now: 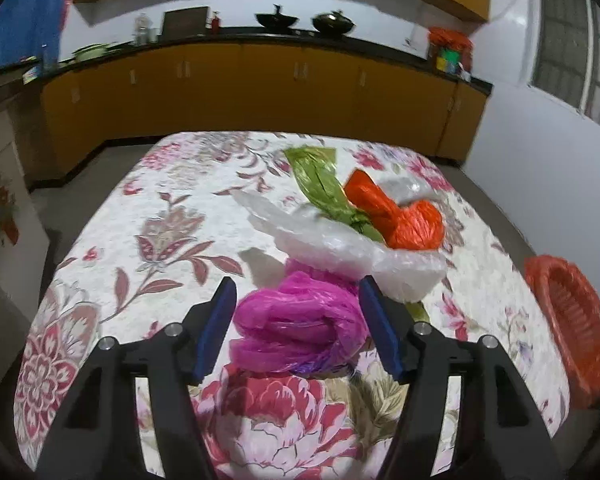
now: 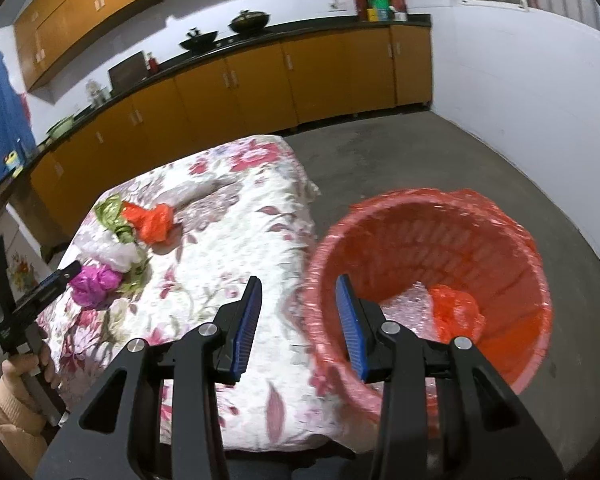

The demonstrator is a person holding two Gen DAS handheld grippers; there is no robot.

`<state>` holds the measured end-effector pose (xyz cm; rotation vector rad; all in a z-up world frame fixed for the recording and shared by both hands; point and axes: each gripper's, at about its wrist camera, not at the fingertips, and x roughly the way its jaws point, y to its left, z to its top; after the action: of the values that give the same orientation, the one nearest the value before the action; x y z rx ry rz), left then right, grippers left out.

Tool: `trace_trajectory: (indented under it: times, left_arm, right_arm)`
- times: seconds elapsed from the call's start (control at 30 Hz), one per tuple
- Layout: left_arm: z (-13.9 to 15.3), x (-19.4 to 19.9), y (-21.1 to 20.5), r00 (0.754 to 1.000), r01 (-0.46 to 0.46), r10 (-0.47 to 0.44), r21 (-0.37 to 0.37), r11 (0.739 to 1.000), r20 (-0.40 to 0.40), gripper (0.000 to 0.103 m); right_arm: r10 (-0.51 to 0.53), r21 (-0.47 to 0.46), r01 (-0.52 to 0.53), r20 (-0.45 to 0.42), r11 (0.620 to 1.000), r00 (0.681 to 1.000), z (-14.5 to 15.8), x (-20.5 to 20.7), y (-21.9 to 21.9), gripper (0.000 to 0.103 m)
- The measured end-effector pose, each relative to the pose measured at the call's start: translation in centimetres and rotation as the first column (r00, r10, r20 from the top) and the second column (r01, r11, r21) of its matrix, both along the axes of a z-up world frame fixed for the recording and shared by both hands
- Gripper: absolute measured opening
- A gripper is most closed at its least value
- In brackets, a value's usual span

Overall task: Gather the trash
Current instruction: 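Grasp the pink plastic bag with the left tool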

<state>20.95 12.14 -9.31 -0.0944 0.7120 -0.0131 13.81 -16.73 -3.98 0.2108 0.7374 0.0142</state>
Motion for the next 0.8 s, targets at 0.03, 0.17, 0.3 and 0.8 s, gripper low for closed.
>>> trace_trajectory:
  times: [0.03, 0.17, 0.3, 0.8]
  left_arm:
    - [-0.3, 0.2, -0.2, 1.0, 0.009, -0.009, 0.007, 1.0, -0.011, 0.063]
    - [-1.3, 0.5, -0.2, 0.999, 0.042, -0.042, 0.004, 0.999, -0.029, 0.063]
    - [-1.5, 0.3, -0.1, 0.995, 0.098, -0.098, -0.018, 0.995, -0.031, 0.062]
    - [-2.6, 1.8, 1.2, 0.975, 0.204, -0.208, -0.062, 0.977, -0.077, 0.068]
  right_arm:
    - [0.009, -0.002, -0.009, -0.001, 1.0, 1.0, 0.0, 0.2, 0.5, 0.04]
    - [0.061, -0.015, -0.061, -0.007, 0.998, 0.998, -0.1, 1.2, 2.8, 0.04]
    - [0.113, -0.028, -0.114, -0.019, 0.993, 0.993, -0.4, 2.1, 5.2, 0.04]
    - [0.227, -0.037, -0.228, -0.041, 0.973, 0.973, -0.8, 4.1, 11.0, 0.04]
